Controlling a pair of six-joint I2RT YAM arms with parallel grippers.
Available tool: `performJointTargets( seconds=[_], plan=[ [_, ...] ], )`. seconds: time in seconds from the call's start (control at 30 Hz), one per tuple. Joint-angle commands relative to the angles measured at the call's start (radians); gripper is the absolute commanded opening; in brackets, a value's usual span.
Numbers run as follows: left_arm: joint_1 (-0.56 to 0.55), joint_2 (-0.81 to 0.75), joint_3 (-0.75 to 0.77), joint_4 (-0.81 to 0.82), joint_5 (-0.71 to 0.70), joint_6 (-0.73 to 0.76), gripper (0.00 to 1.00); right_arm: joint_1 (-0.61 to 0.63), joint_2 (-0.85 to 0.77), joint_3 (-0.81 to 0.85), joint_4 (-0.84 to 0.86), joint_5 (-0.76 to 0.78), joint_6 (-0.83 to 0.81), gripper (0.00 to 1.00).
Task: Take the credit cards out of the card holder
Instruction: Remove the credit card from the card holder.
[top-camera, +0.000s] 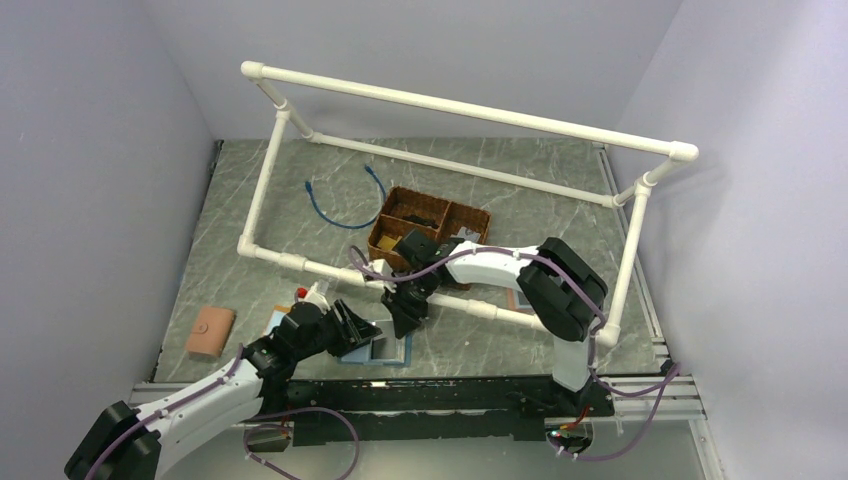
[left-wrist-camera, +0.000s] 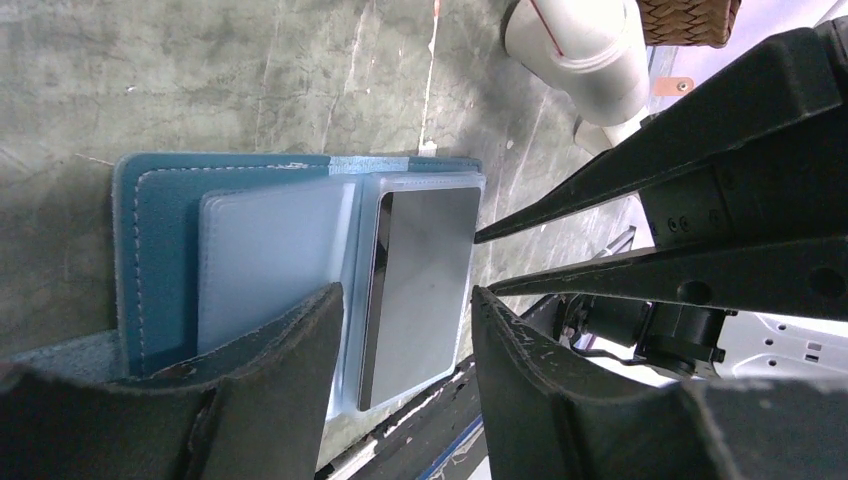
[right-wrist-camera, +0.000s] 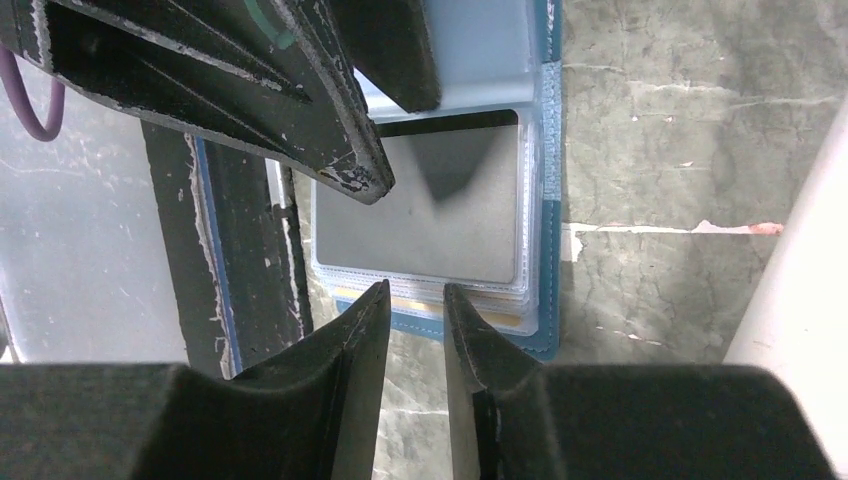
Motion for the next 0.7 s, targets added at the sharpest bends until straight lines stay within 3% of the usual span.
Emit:
performJointTargets(
  seconds=[0.0,0.5,0.67],
  plan=[
    [0.004,-0.005,-0.018,0.005,0.007,0.008,0.54,0.004,0.013,0.019,0.029,0.003,0.032,0.29],
    [0.004,-0.013,-0.02,0.021,0.011,-0.005,0.51,-0.037,0.013,-0.008,0.18,-0.245,0.251,0.48],
    [0.004,-0.026,-0.01,-0.008,0.005,0.002,0.52,-0.051,0.016,-0.021,0.21,-0.229,0.312,0.51]
  ],
)
